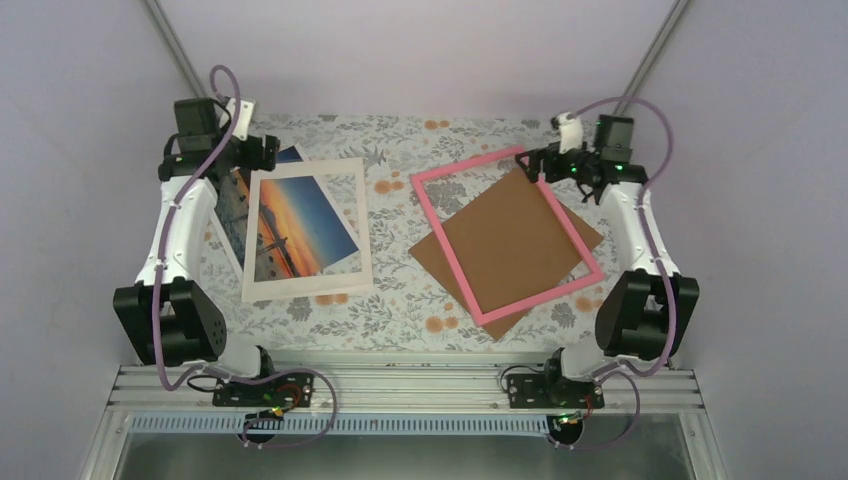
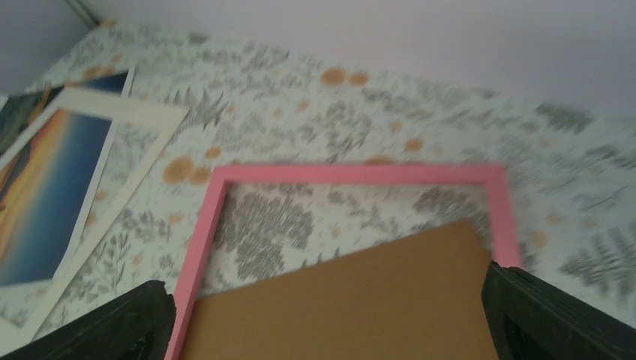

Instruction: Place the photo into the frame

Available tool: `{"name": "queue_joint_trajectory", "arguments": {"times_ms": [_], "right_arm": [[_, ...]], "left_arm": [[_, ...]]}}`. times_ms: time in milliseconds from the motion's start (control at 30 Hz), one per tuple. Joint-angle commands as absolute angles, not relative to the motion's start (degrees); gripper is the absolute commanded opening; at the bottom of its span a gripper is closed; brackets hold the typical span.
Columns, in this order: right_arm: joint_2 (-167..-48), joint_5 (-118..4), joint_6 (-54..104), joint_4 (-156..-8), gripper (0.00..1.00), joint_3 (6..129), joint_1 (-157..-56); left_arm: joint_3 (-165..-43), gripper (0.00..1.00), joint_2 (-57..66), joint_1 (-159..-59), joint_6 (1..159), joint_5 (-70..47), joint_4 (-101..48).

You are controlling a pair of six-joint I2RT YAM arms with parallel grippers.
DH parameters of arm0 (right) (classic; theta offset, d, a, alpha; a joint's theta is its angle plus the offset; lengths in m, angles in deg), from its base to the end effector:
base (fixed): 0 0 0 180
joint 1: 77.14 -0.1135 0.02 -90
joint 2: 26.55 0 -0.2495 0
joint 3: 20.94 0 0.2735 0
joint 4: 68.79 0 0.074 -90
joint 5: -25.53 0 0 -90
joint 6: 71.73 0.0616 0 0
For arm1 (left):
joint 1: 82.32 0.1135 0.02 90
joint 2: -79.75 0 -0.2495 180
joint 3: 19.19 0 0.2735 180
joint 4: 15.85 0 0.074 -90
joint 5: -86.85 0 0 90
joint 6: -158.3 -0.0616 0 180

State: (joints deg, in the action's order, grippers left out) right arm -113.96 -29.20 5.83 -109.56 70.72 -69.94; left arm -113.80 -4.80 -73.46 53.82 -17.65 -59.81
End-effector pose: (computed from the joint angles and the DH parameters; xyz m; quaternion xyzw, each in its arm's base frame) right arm 0.3828 -0.0125 0.3090 -0.1751 0.8440 0.1935 0.4687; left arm 0.3744 0.0428 0.3351 0.1022 0.8715 -0.0147 0.4794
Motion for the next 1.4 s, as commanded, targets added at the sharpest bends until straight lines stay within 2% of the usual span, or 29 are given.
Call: {"name": "queue_joint_trajectory", "arguments": {"times_ms": [0, 333, 533, 667, 933, 1067, 1200, 1367], "right_arm": [[-115.8, -35.8, 5.6, -110.8, 1.00, 66.3, -76.0], [-123.4, -47.4, 11.5, -112.5, 1.00, 61.6, -92.1], [-129.6, -52.1, 15.2, -113.3, 1.00, 63.5, -98.4], [-133.8, -53.3, 16.8, -114.2, 0.96, 66.0, -101.6], [-139.7, -55.6, 19.2, -113.7, 0.75, 69.3, -105.8], [-141.5, -57.1, 20.2, -112.9, 0.58, 70.2, -107.0], [-142.9, -62.2, 20.8, -110.9, 0.52, 69.8, -108.5], [-144.5, -66.4, 21.5, -108.4, 0.37, 68.1, -109.1]], "left_arm": [[-109.9, 1.00, -5.1, -75.7, 55.6, -13.1, -58.1], [-103.1, 1.00, -4.3, -79.0, 57.4, -8.1, -57.0], [-101.4, 1.00, -3.9, -79.4, 58.9, -5.3, -56.1], [-100.8, 1.00, -3.8, -79.5, 59.9, -3.8, -55.4], [-100.1, 1.00, -3.8, -79.5, 60.8, -1.7, -54.7], [-100.2, 1.00, -4.3, -79.5, 61.3, -0.6, -54.3], [-100.5, 1.00, -4.9, -79.5, 61.9, 0.8, -53.9], [-101.3, 1.00, -5.9, -79.5, 62.3, 1.7, -53.9]]}}
